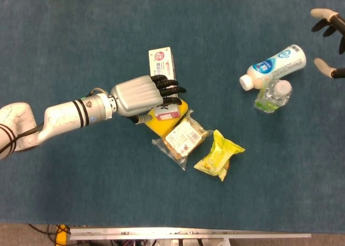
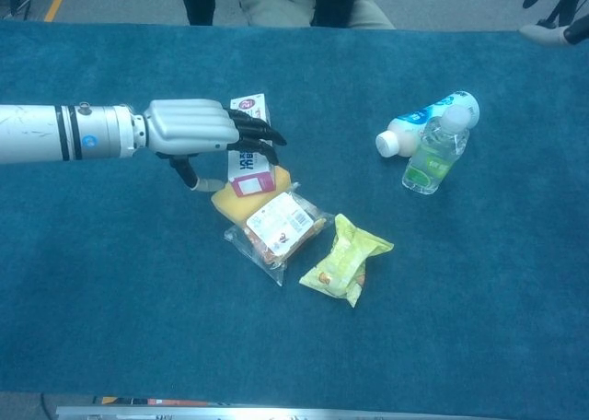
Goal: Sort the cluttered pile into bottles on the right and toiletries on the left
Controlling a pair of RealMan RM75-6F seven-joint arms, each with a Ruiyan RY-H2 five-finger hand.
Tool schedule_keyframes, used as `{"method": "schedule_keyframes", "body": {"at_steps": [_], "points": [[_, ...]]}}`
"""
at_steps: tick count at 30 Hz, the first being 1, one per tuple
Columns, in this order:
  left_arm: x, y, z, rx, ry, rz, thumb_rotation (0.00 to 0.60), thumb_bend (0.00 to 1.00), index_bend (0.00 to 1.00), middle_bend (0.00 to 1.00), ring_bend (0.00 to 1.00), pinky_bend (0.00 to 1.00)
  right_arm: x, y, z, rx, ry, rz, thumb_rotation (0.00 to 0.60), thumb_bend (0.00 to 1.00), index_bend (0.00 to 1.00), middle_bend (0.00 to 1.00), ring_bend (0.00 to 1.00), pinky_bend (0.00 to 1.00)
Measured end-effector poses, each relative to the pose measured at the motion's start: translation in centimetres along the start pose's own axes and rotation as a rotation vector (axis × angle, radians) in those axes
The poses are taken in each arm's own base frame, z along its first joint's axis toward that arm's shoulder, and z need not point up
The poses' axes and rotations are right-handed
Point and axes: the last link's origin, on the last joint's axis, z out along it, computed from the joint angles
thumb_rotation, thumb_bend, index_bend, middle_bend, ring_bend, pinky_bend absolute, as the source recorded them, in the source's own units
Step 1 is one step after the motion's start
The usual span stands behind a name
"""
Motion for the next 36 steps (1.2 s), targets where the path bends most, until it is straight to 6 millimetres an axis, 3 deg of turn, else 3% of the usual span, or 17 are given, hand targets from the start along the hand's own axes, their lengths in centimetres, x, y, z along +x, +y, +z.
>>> {"method": "schedule_keyframes", "body": {"at_steps": [7, 11, 23, 36], "points": [[-0.2, 0.4, 0.4, -0.018, 0.005, 0.009, 0.600, 0.37, 0.21, 0.07, 0.06, 0.17, 0.1, 0.1, -0.1, -0.005, 0.000, 0.008, 0.600, 0.28, 0.16, 0.34, 0.35, 0.55], [-0.3, 0.5, 0.4, -0.024, 0.016, 0.003, 0.600, 0.37, 0.27, 0.12, 0.15, 0.30, 0.1, 0.1, -0.1, -0.005, -0.002, 0.015, 0.600, 0.28, 0.16, 0.34, 0.35, 0.55], [-0.3, 0.4, 0.6, -0.026, 0.035, -0.011, 0.600, 0.38, 0.38, 0.27, 0.34, 0.52, 0.1, 0.2, 0.0, -0.008, -0.003, 0.023, 0.600, 0.28, 0.16, 0.34, 0.35, 0.55], [-0.2, -0.3, -0.4, -0.007, 0.054, -0.015, 0.600, 0.43, 0.44, 0.37, 0.42, 0.59, 0.1, 0.2, 0.0, -0.004, 0.003, 0.030, 0.600, 0.28, 0.16, 0.34, 0.35, 0.55]]}}
